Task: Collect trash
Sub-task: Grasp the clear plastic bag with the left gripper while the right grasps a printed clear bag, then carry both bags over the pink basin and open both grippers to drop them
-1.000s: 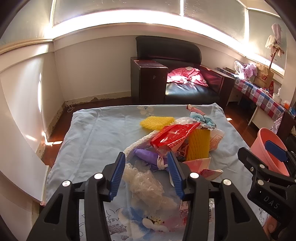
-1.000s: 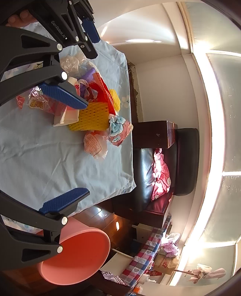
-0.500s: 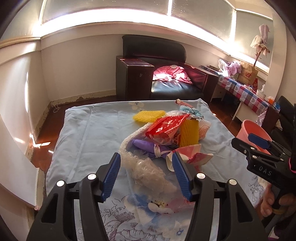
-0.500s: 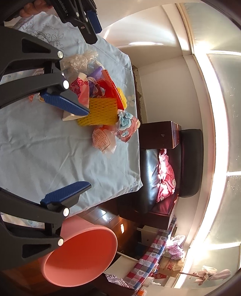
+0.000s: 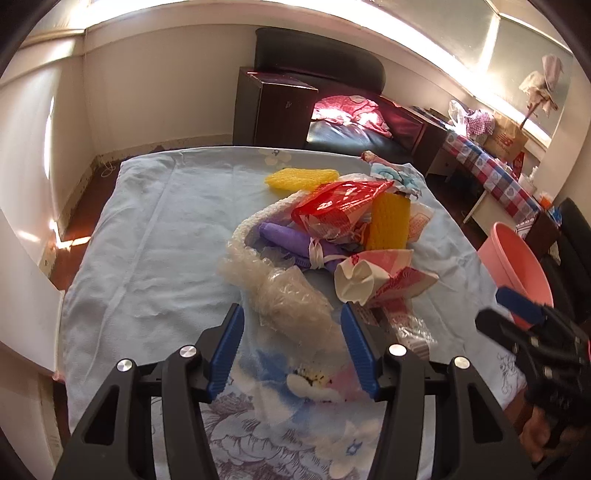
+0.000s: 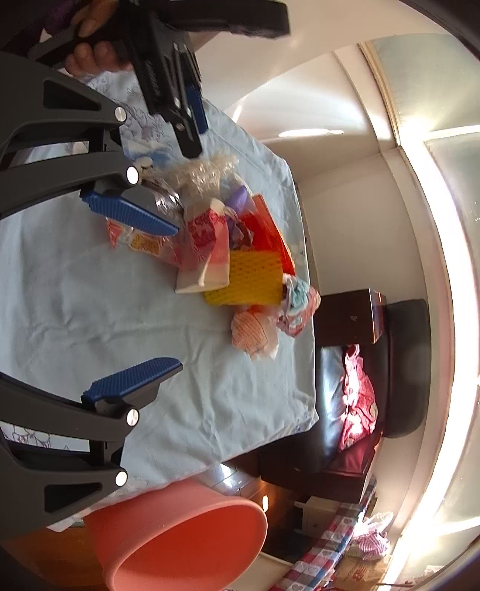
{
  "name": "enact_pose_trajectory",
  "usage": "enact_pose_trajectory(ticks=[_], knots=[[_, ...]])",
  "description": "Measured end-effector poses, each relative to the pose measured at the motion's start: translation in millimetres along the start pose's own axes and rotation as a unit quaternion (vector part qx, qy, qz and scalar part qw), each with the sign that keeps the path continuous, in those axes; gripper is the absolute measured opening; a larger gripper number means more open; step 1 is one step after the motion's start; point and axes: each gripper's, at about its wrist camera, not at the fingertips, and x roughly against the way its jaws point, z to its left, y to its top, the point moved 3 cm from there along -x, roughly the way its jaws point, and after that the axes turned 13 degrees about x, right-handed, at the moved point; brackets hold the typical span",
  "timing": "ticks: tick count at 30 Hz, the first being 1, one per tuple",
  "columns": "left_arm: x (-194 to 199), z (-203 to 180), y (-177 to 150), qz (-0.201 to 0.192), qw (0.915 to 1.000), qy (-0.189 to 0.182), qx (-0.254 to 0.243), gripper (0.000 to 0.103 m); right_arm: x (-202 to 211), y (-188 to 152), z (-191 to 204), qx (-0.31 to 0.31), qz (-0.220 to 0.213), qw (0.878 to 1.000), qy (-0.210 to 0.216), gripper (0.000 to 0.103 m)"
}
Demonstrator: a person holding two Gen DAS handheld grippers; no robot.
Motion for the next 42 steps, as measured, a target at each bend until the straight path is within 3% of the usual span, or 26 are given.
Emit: enact_pose_trajectory(ticks=[3,7,12,15,19,25,34,42], knots=[[-13,-7,4,0.011,0.9999,0.007,0.001,0.053,-1,-4,15,0.016,0.007,0.999,0.032,0.069],[-27,-9,0,0.03,0.9989,0.037,-0.007,0.036,-6,-8,31,0.035,0.022,0.997,0.059,0.069],[-24,-2,-3,0.03,0.9991,0.028,-0.01,0.029,-20,-8,38,0.025,0.038,0.995,0.09,0.056],[-18,4,-4,0.028,0.9994,0.018,-0.001,0.026,-30,-6,43,0.02,0.046,0.993,0.106,0.046],[-7,8,-7,0.023,0.9996,0.014,-0.003,0.024,-39,-8,49,0.02,0.072,0.989,0.13,0.013],[17,12,-12,0.012,0.9998,0.003,-0.013,0.023,-21,-11,52,0.033,0.069,0.985,0.155,0.001],[53,-24,-18,-0.014,0.9965,-0.063,-0.053,0.023,28,-15,24,0.029,0.022,0.994,0.107,0.001],[56,-104,-24,-0.017,0.9824,-0.142,-0.121,0.023,69,-13,-40,-0.013,-0.023,0.999,0.022,0.001]])
